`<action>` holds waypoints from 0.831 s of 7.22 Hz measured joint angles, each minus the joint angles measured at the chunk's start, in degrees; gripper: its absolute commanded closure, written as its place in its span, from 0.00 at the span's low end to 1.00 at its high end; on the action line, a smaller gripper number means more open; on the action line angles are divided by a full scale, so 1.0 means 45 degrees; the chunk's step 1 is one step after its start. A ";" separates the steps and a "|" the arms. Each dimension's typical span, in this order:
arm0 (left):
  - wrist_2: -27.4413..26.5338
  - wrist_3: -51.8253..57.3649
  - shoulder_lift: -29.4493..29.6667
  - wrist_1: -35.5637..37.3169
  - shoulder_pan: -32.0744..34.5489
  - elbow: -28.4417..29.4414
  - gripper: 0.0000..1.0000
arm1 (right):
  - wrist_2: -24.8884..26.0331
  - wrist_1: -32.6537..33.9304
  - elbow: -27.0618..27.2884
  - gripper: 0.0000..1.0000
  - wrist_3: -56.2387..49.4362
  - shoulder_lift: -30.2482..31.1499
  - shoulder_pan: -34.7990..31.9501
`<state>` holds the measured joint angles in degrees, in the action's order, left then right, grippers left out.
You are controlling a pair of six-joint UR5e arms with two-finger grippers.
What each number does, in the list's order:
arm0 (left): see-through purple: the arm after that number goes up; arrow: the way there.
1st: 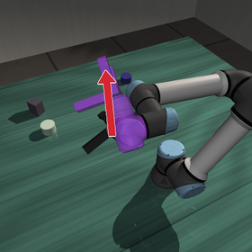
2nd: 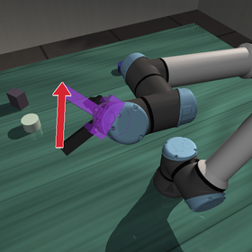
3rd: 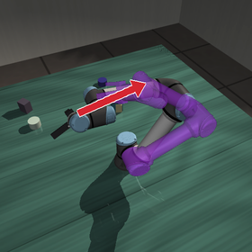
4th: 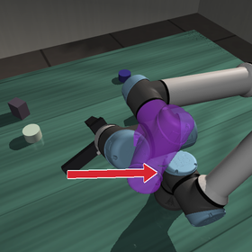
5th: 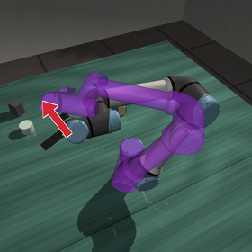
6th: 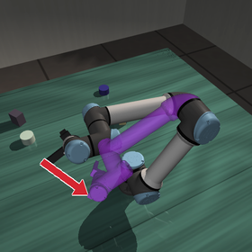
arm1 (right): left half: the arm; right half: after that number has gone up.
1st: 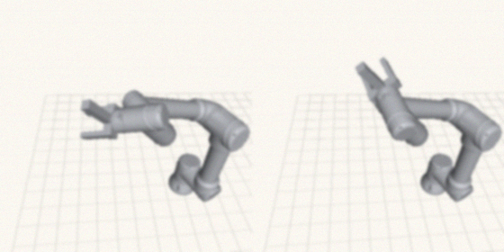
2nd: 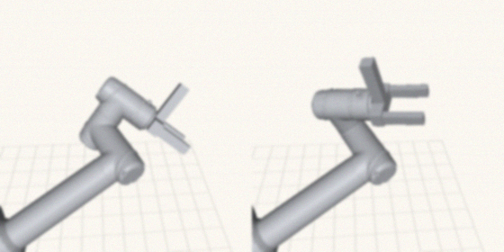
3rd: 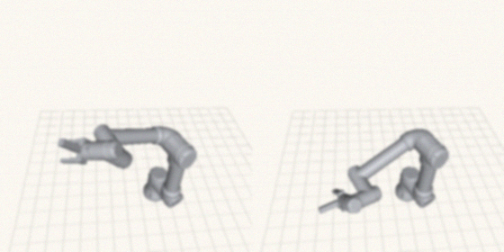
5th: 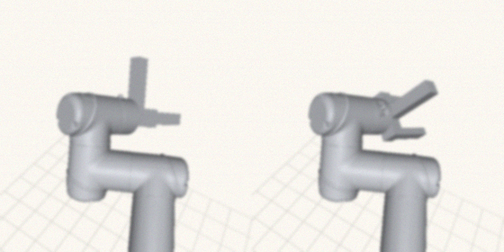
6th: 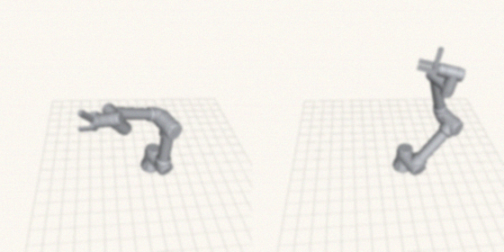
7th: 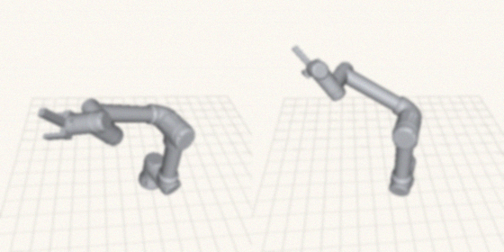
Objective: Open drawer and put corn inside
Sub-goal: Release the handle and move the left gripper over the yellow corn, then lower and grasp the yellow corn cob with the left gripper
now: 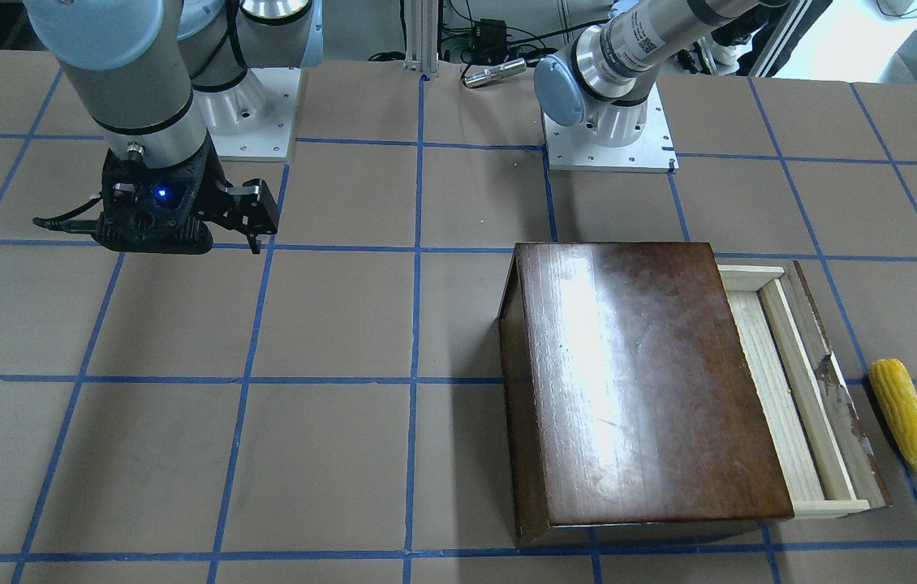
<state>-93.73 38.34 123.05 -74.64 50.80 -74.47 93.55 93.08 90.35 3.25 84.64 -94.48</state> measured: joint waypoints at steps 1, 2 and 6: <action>-0.0033 -0.0029 0.0195 0.0071 0.0000 -0.0018 0.00 | -0.0004 0.0000 0.0000 0.00 0.0000 0.0000 0.0000; -0.0044 -0.0067 0.0403 0.0104 -0.0005 -0.0041 0.00 | -0.0006 0.0000 0.0000 0.00 0.0000 0.0000 0.0000; -0.0067 -0.0279 0.1310 0.0229 -0.0035 -0.0074 0.00 | -0.0007 0.0000 0.0000 0.00 0.0000 0.0000 0.0000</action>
<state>-94.03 37.08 128.94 -73.61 50.64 -74.80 93.51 93.08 90.35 3.25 84.64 -94.48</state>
